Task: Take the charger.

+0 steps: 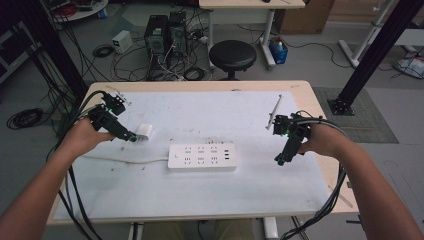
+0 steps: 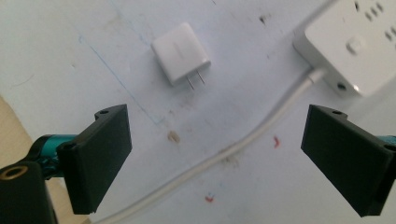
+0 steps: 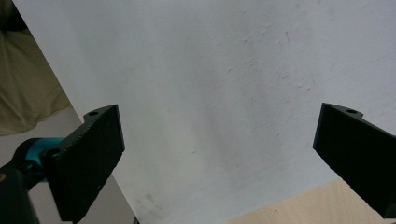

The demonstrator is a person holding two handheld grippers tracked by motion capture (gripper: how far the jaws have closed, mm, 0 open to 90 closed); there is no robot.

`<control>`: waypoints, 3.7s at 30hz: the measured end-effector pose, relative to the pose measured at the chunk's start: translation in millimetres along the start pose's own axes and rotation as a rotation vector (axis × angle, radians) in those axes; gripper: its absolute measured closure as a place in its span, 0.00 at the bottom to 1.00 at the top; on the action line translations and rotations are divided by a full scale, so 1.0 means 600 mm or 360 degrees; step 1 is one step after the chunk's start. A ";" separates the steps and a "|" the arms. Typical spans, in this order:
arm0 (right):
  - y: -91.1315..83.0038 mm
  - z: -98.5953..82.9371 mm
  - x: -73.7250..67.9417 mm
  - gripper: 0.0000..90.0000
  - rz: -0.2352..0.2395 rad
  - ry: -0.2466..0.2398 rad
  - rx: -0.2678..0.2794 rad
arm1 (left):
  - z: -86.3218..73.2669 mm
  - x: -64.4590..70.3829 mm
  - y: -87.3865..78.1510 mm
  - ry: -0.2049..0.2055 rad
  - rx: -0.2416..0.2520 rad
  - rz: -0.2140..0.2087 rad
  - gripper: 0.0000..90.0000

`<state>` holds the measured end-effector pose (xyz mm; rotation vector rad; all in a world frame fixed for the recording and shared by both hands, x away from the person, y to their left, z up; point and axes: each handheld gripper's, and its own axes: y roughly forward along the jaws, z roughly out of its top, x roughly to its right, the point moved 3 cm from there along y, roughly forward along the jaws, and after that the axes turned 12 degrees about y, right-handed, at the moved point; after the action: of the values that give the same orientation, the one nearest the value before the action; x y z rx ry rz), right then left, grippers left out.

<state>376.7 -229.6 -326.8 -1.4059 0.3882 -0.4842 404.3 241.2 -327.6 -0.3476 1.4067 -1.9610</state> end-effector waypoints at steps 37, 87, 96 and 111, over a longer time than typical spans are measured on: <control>0.038 0.013 0.010 0.01 0.0052 0.0031 0.0022 | 0.026 -0.040 0.213 -0.0631 -0.0076 0.0124 0.14; 0.040 0.000 0.015 0.01 0.0000 0.0136 0.0133 | 0.028 0.004 0.109 -0.0175 0.0362 0.0012 0.47; 0.031 -0.002 0.001 0.01 -0.0024 0.0123 0.0156 | 0.023 0.035 0.052 -0.0060 0.0475 -0.0015 0.47; 0.019 -0.008 -0.006 0.01 -0.0078 0.0186 0.0220 | 0.022 0.086 0.001 0.0272 0.0581 -0.0112 0.47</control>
<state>372.0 -230.6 -339.1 -1.2590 0.4074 -0.6238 374.9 197.4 -332.2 -0.0629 1.1157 -2.2973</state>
